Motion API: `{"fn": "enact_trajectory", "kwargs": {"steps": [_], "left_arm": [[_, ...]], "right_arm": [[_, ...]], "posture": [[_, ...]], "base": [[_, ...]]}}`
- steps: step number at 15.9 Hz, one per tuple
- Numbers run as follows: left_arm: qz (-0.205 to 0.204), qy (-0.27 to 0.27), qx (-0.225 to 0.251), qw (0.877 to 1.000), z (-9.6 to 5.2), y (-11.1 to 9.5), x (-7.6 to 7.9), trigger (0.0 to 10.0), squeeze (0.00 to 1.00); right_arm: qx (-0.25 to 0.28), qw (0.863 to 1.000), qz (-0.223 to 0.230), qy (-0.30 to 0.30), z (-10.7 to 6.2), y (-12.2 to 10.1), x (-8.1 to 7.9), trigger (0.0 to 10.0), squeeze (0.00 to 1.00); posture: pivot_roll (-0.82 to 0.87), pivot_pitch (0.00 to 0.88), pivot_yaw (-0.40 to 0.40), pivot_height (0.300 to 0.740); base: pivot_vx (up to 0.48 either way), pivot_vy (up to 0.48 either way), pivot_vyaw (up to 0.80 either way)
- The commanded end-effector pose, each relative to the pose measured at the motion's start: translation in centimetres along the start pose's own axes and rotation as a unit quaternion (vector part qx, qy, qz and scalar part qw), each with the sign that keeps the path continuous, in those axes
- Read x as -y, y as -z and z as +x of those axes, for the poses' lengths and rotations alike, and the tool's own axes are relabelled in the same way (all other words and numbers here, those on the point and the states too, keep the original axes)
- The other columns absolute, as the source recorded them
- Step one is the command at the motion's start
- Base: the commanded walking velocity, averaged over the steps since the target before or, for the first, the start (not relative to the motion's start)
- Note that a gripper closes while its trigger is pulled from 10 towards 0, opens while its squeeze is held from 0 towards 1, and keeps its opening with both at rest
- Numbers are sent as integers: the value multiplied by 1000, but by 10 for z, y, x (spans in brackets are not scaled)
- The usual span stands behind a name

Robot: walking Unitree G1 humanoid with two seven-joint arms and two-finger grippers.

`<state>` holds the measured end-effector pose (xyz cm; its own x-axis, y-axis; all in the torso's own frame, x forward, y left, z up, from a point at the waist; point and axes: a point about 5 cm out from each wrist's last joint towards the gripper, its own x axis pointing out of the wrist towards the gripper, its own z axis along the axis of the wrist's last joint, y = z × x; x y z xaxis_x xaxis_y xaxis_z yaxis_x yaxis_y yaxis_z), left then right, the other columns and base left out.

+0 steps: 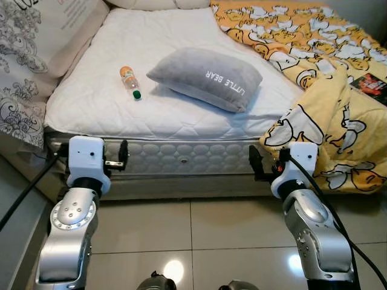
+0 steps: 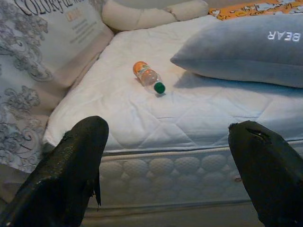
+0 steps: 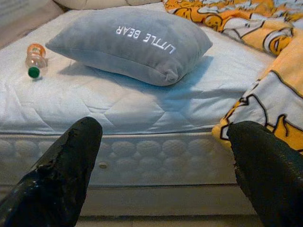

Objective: Clean up the room

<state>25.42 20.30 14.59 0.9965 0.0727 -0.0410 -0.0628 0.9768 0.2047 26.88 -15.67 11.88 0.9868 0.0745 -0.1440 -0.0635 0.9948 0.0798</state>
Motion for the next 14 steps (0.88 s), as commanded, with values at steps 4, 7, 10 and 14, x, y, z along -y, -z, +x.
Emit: {"fn": "enact_trajectory", "kwargs": {"steps": [4,7,10,14], "left_arm": [[1,-5,4,1000,4,-4,0,10000,639],[6,-3,1,1000,4,-3,0,10000,655],[9,13,3,1000,5,-3,5,10000,667],[3,14,-2,1000,3,1,7,10000,722]], "right_arm": [[9,999,-34,-12,7,-6,-1,10000,0],[10,999,-37,-10,10,-7,-1,10000,0],[14,999,-32,-2,14,-9,1,10000,0],[9,999,-41,-10,16,-7,2,10000,0]], "posture": [[-84,56,-5,740],[-82,50,-5,740],[-80,38,-9,740],[-83,22,-16,740]], "base": [[338,0,600],[354,0,267],[350,0,0],[345,0,0]]}}
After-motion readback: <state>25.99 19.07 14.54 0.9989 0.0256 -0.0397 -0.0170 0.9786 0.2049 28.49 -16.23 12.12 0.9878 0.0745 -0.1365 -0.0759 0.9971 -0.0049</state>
